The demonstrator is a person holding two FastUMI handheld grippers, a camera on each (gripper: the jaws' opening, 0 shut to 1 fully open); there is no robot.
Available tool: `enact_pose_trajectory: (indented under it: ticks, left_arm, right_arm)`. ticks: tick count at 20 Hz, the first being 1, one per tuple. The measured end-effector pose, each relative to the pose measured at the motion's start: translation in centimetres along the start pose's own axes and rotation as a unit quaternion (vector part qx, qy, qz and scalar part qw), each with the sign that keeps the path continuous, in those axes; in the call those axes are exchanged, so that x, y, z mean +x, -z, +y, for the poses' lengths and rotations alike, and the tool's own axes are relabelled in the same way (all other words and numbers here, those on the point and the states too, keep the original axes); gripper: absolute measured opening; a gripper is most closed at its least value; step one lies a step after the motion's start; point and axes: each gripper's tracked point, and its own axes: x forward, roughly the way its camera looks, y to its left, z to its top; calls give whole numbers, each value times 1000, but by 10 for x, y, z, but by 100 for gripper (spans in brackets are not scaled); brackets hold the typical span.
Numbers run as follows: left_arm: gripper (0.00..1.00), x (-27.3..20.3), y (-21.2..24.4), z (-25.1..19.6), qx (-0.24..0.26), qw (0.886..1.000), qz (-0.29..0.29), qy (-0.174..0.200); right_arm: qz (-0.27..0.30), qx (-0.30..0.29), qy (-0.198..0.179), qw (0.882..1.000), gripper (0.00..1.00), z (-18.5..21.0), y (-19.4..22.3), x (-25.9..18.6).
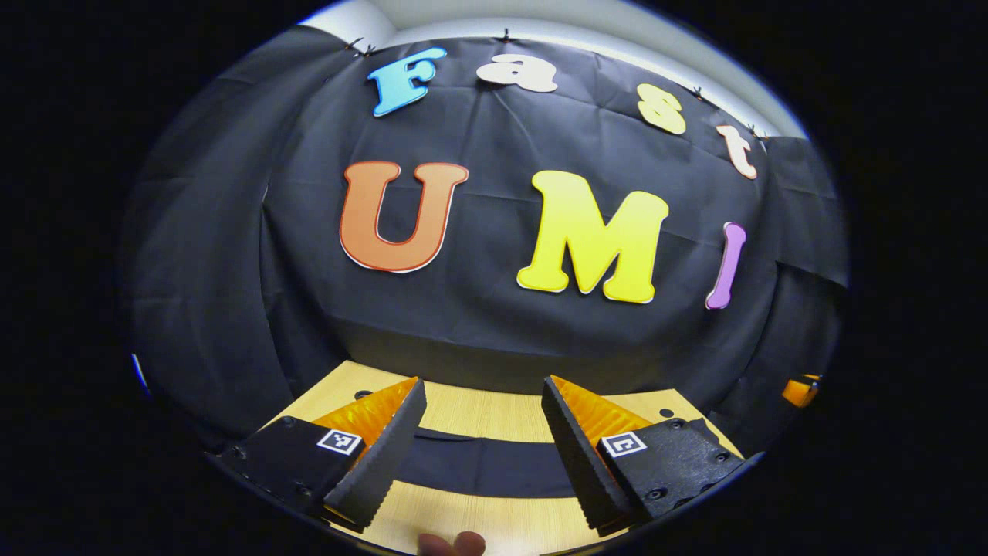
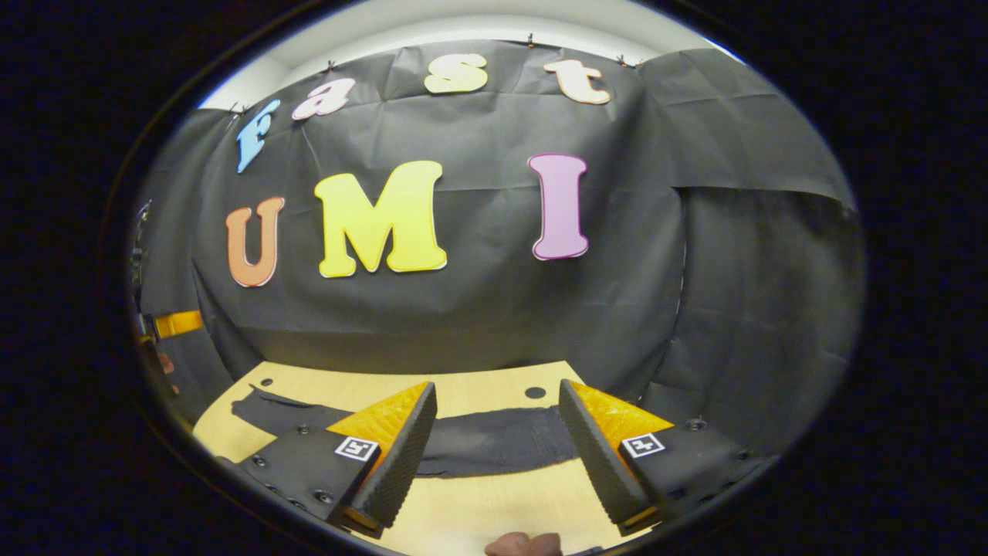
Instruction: Grasp the waist and the cuffs of the jeans and fold them to make the two legs overlap; first hold the waist and fold one-third of the jeans toward the cuffs, then hold the cuffs and fold the remaining one-third in the same direction to finish folding.
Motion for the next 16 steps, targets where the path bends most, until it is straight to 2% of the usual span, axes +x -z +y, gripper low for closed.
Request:
enact_pose_trajectory:
  ticks: [2, 4, 5, 7, 12, 16]
  left_arm:
    - [97, -18, 4, -13, 17, 1000, -8, -2]
    - [97, -27, 8, -30, 28, 999, -9, 13]
    - [100, -29, 11, -35, 32, 999, -8, 15]
    - [97, -31, 12, -44, 32, 999, -2, 21]
    - [97, -33, 14, -62, 43, 999, 19, 26]
    - [97, -36, 17, -68, 56, 998, 31, 10]
  right_arm:
    - [-2, 6, 9, 1000, 100, -5, 6, -15]
    - [7, 6, 11, 1000, 98, -7, 18, -20]
    - [13, 5, 14, 1000, 98, -11, 23, -21]
    - [20, 19, 21, 999, 99, -22, 35, -18]
    - [56, 97, 52, 992, 98, -75, 85, 27]
    - [94, 180, 71, 977, 98, -112, 143, 82]
